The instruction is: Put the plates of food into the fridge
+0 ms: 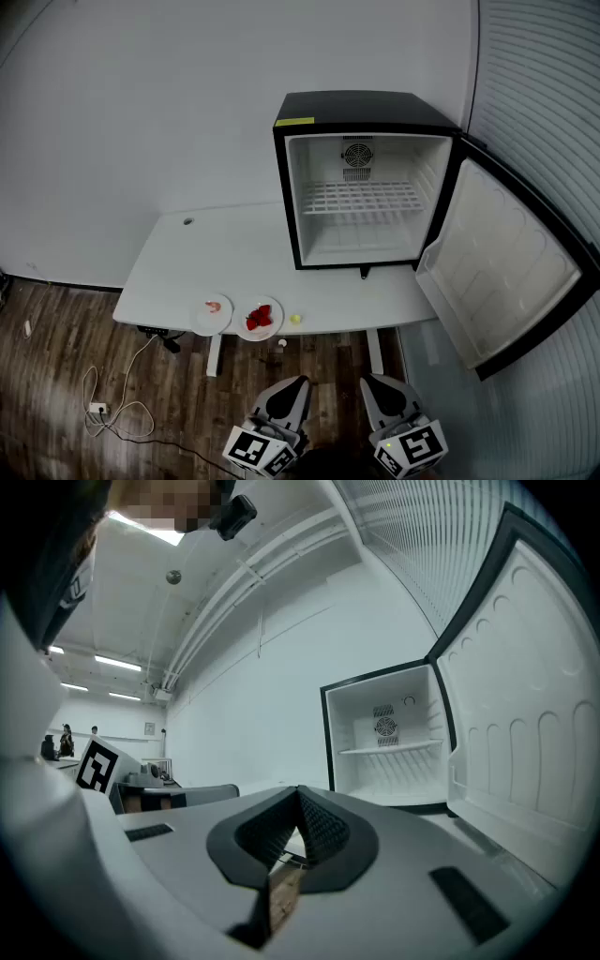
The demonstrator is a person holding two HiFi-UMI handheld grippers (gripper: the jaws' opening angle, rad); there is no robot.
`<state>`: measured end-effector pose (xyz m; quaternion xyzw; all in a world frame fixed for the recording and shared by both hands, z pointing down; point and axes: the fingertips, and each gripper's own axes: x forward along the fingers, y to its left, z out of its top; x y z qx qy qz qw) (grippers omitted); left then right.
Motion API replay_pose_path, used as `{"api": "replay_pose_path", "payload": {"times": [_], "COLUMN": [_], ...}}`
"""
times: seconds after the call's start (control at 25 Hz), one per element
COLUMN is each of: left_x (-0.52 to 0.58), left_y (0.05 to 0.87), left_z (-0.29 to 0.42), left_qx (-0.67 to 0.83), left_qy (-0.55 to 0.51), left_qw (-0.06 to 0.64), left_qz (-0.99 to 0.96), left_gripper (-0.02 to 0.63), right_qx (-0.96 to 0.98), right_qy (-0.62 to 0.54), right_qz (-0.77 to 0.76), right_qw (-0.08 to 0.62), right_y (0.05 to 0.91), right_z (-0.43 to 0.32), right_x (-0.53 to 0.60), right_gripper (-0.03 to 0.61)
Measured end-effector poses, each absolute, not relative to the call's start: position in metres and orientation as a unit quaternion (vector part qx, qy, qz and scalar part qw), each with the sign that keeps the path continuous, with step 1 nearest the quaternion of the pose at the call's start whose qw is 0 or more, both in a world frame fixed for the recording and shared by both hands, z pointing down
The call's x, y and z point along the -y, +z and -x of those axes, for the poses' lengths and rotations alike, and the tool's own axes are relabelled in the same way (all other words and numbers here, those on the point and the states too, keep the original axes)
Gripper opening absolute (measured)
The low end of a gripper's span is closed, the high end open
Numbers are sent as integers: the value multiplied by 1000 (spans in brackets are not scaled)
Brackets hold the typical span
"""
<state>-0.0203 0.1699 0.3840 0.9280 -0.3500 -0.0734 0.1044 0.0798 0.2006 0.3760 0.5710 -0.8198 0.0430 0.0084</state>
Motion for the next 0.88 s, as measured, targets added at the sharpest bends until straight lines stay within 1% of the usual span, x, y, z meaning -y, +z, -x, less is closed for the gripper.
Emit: {"api": "replay_pose_path", "payload": {"times": [0.52, 0.72, 0.88], "left_x": [-167, -168, -175], "left_y": [387, 386, 384], "left_z": [8, 4, -3], "left_qx": [350, 349, 340], "left_qy": [-70, -72, -75], "left_qw": [101, 93, 89], "left_qz": [-929, -930, -933], "left_gripper": [6, 6, 6], "right_qx": [821, 831, 836], "right_qy": [41, 55, 62], "right_qz": [-570, -553, -545], "right_qw": [12, -8, -9], "right_y": [378, 382, 387], "right_z": [-82, -84, -81], "right_x": [-199, -201, -202], "right_gripper": [5, 5, 5]}}
